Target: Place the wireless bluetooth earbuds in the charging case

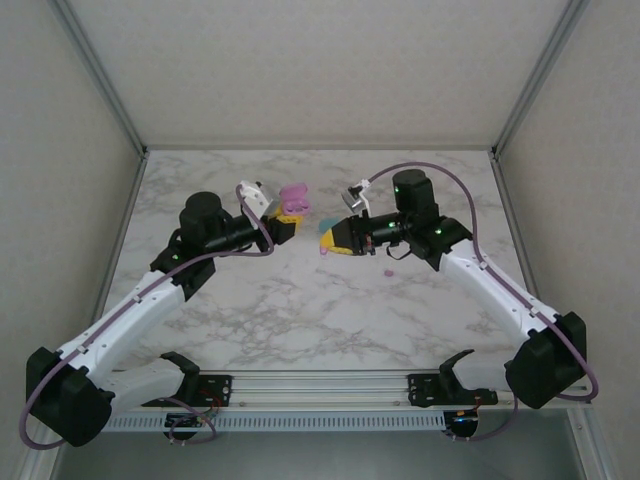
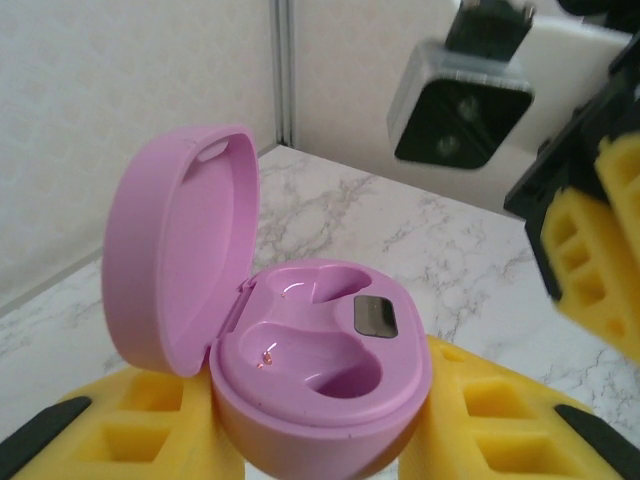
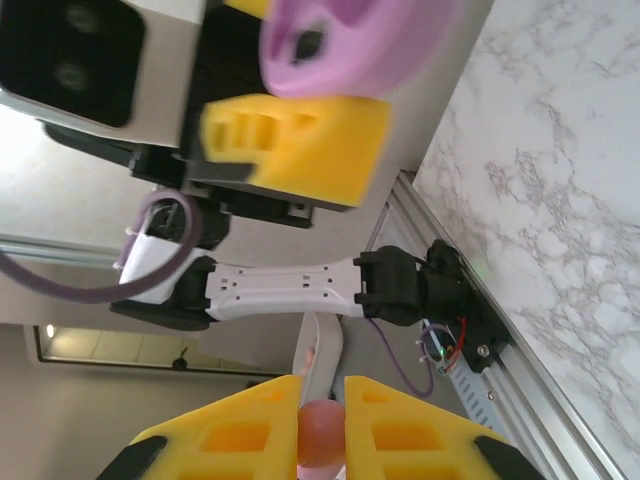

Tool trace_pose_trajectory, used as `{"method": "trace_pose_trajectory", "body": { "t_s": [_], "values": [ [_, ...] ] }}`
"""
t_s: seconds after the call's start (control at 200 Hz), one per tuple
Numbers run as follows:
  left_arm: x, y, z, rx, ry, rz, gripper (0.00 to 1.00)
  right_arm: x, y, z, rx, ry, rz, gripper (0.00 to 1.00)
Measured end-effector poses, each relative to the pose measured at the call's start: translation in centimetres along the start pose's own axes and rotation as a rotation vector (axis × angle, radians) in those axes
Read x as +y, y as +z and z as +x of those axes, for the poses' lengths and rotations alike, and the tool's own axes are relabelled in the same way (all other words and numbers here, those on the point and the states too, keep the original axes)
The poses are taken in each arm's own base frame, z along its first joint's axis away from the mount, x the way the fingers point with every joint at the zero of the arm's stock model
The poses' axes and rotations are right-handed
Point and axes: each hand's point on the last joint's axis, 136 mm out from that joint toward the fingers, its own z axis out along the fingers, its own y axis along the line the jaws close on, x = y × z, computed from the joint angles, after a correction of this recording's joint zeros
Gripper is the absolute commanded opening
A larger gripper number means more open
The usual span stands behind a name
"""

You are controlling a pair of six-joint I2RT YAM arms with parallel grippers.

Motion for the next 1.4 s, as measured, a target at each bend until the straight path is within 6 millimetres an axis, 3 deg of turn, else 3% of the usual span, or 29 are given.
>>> {"method": "trace_pose_trajectory", "body": {
  "t_s": [0.34,0.701,1.402],
  "values": [
    [-0.5,0.2,0.8,0.011,0.024,0.024,0.35,3.3,-0.7,-2.2,-0.064,-0.034,-0.005,0.16],
    [-1.2,0.6,1.0,0.016,0.044,0.054,0.35,1.9,0.0,-4.9,-0.134,0.074,0.015,0.17],
    [-1.8,0.9,1.0,0.011,0.063,0.078,0.36,1.3,0.4,-6.6,-0.202,0.065,0.05,0.18]
  ]
}}
